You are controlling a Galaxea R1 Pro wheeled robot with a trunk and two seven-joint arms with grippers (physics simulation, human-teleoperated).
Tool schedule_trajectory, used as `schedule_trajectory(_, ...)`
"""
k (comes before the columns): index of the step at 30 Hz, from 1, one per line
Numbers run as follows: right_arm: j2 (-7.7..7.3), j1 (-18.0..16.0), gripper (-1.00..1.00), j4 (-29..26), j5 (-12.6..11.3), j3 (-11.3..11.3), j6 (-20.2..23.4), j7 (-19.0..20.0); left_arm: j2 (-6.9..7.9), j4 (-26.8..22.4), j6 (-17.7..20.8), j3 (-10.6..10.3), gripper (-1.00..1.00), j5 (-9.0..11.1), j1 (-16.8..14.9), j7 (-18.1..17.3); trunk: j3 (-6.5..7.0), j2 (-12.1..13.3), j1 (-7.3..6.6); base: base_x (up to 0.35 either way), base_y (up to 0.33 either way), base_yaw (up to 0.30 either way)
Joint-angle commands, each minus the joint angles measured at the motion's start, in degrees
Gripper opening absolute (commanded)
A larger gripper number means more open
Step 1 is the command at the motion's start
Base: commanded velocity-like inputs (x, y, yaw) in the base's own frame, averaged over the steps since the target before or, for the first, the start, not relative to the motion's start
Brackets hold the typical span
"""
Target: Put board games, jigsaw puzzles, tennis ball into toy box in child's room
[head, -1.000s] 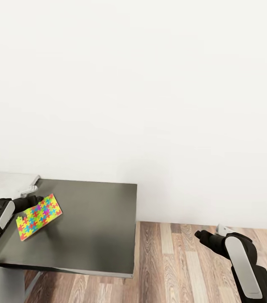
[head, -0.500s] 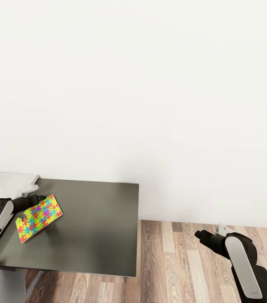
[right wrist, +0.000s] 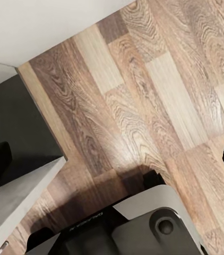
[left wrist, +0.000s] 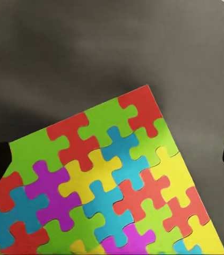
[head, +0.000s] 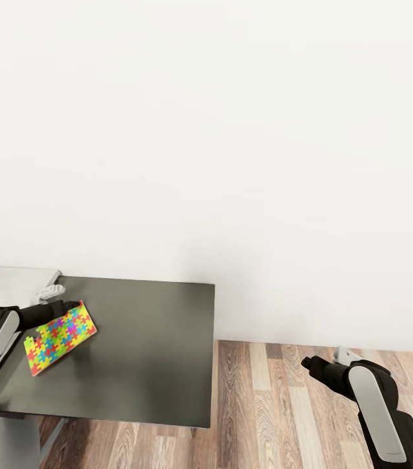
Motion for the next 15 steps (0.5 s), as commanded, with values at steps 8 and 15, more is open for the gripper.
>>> schedule_trajectory(8,-0.01,-0.1,1.00,-0.1,-0.6,0.0,0.1,0.6,0.57,0.0,3.4,3.1,1.00,1.7,0.0,-6.2,-0.07,-0.1,0.02,0.000,0.000,0.000)
schedule_trajectory(15,-0.10,0.0,1.00,-0.1,-0.5,0.0,0.1,2.6,0.71,0.0,4.5,4.8,1.00,1.9,0.0,-7.9,-0.07,-0.1,0.02,0.000,0.000,0.000)
